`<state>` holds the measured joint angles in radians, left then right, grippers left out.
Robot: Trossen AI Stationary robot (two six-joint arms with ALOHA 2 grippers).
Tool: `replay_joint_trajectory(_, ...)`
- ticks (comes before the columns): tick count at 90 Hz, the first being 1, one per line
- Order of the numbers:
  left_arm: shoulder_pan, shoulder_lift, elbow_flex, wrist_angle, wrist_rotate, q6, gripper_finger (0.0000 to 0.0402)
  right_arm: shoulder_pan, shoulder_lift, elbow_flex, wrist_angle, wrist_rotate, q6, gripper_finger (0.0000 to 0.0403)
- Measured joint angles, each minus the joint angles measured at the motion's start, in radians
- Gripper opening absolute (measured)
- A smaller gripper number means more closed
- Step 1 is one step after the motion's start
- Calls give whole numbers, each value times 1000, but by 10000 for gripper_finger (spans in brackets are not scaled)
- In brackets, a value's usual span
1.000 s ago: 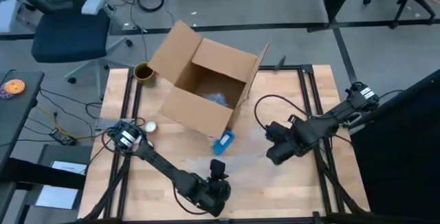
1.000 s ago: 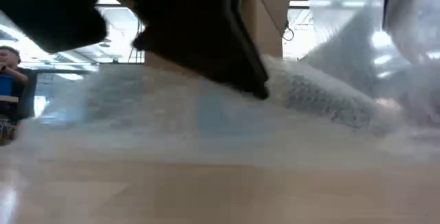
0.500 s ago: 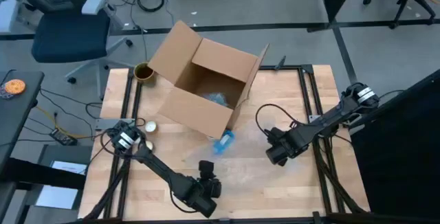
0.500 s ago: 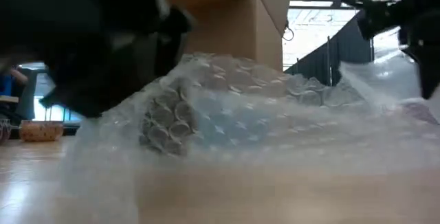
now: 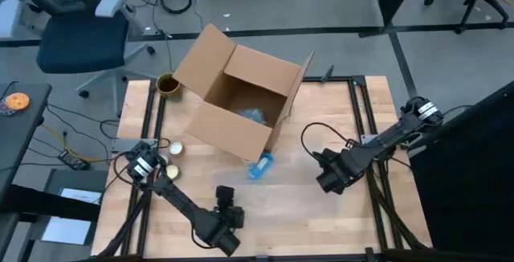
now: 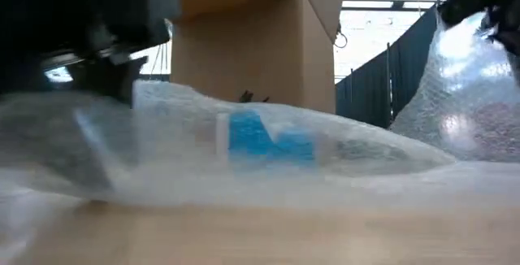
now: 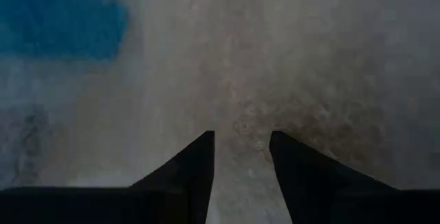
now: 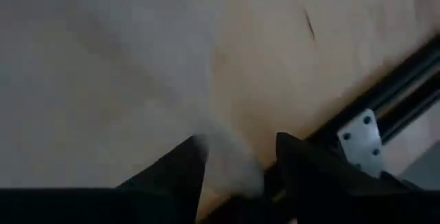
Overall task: Wrap mug
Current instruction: Prepare the bubble wrap on the table
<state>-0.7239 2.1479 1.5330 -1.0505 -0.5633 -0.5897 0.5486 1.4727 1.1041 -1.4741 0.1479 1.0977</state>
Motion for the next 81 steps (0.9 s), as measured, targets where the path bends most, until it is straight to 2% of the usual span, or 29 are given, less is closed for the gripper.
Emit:
replay_joint_trajectory(20,-21,0,-1,-159,7,-111,131,76,0,74,-14,-119,-30,162)
replay_joint_trajectory(36,-42,1,30,-157,5,-115,131,143,0,91,186,-102,-25,161)
replay_joint_trajectory(46,-56,-15,73,-153,11,-79,131,184,0,91,369,-13,-26,162)
replay_joint_trajectory(56,-65,-63,104,-150,60,-41,131,217,0,91,515,107,-38,161)
replay_joint_trajectory(69,-71,-157,115,-144,88,-18,131,249,32,90,613,279,-84,160)
replay_joint_trajectory(81,-70,-273,116,-142,91,-14,131,254,125,88,680,367,-169,160)
